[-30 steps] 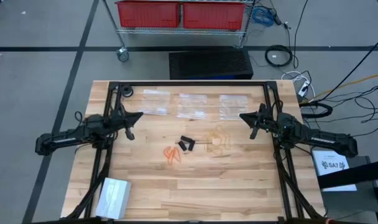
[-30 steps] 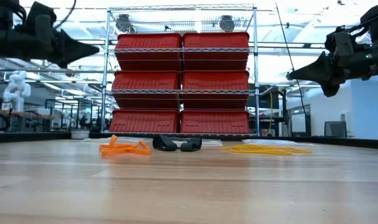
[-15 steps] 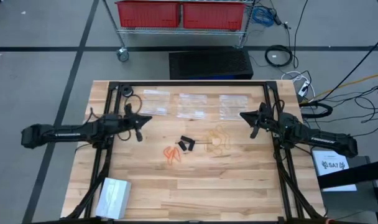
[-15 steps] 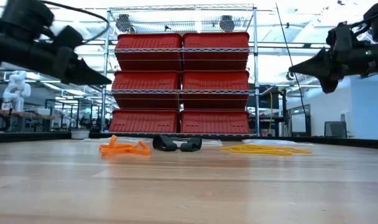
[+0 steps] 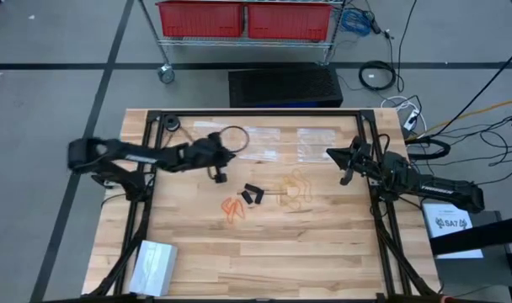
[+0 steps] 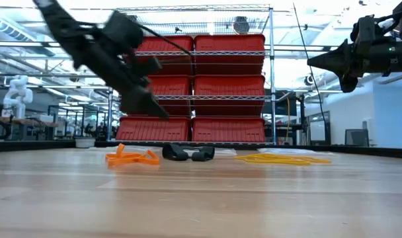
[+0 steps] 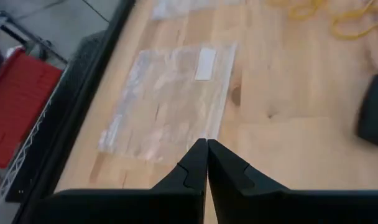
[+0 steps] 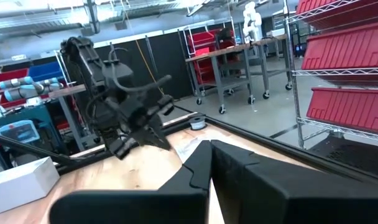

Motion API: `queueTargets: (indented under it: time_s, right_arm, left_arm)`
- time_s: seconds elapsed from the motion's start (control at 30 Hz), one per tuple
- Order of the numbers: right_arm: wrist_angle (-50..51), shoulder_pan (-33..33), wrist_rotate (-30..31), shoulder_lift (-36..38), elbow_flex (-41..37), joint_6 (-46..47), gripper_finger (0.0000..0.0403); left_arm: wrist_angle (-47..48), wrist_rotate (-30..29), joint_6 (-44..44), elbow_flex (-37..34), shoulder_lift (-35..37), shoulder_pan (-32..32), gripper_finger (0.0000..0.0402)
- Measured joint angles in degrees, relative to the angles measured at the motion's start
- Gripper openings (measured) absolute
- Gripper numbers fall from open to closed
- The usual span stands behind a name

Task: Sort rubber bands
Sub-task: Open the middle transparent zip bag

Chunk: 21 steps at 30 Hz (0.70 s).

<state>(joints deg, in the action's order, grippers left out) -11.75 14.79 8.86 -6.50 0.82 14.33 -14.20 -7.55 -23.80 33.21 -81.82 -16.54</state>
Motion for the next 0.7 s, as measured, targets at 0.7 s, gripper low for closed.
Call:
queueTargets:
  time_s: [0.7]
  right_arm:
    - [0.90, -0.44, -1.70, 0.00, 0.00, 1.53, 0.0000]
  left_arm:
    - [14.57, -1.35, -2.24, 15.34, -19.27, -3.59, 0.0136]
